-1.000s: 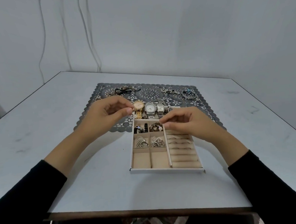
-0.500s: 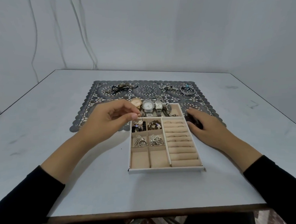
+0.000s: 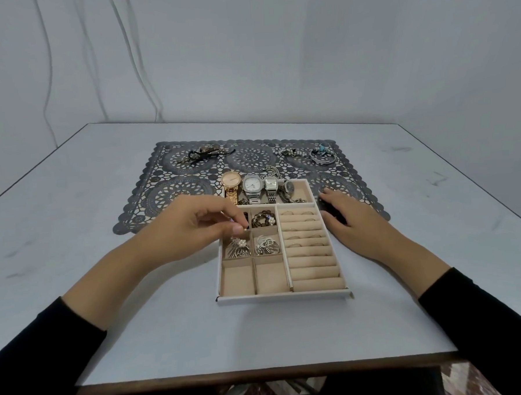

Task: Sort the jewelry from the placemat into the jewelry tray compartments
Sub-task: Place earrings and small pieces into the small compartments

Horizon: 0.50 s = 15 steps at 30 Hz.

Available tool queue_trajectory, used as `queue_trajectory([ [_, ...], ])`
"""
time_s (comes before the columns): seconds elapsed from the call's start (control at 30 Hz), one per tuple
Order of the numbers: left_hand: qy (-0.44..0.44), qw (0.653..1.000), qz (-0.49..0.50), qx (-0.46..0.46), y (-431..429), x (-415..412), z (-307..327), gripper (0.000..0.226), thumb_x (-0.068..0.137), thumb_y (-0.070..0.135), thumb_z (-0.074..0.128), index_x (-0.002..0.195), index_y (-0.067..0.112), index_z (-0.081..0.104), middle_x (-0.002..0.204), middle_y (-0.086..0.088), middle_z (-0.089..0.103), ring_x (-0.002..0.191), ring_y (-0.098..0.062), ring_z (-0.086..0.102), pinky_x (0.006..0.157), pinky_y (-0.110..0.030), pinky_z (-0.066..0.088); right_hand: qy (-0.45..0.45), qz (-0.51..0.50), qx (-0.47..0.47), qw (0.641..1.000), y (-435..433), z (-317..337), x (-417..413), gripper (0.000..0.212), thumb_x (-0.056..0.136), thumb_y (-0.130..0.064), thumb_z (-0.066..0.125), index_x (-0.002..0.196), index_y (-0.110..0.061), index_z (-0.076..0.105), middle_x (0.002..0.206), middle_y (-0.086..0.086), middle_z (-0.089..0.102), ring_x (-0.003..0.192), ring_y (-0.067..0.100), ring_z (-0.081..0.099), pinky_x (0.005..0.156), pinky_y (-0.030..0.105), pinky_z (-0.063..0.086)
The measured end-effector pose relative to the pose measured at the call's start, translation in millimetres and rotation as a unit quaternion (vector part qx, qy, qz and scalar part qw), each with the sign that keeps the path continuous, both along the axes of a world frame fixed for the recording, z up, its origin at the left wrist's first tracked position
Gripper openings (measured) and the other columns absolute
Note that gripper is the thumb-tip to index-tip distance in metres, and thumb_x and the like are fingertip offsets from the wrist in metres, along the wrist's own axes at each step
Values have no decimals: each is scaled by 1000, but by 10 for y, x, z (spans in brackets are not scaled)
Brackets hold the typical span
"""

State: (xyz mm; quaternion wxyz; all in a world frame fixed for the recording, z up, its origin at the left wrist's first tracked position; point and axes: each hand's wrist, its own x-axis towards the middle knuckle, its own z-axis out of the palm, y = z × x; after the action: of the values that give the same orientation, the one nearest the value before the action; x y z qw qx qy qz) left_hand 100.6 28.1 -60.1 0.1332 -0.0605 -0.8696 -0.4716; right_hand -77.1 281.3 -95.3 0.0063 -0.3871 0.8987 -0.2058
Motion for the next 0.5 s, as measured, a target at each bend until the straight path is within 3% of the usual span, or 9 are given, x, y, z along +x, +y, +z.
queue_trajectory([
  [0.2,12,998,-55,-40,-28,15,19,14,83,26,73,92,17,78,87,4,76,79,-15,73,73,-23,58,-1,7,-2,1000,0,-4,-8,51,100,-37,41,146,-15,38,155,1,33,142,16,30,115,32,25],
  [0.33,35,989,-69,-123,-7,15,55,13,84,18,72,95,15,78,88,9,76,78,-7,72,74,-20,57,2,9,-1,1000,-1,-6,-11,51,100,-36,41,145,-14,38,154,2,33,142,16,30,114,32,26],
  [0.5,73,972,-63,-213,-9,4,86,15,85,27,71,95,19,79,92,13,74,82,-4,70,75,-20,55,-4,8,-1,1000,-2,-19,-31,51,100,-38,40,146,-16,38,153,1,35,141,16,32,115,37,28],
])
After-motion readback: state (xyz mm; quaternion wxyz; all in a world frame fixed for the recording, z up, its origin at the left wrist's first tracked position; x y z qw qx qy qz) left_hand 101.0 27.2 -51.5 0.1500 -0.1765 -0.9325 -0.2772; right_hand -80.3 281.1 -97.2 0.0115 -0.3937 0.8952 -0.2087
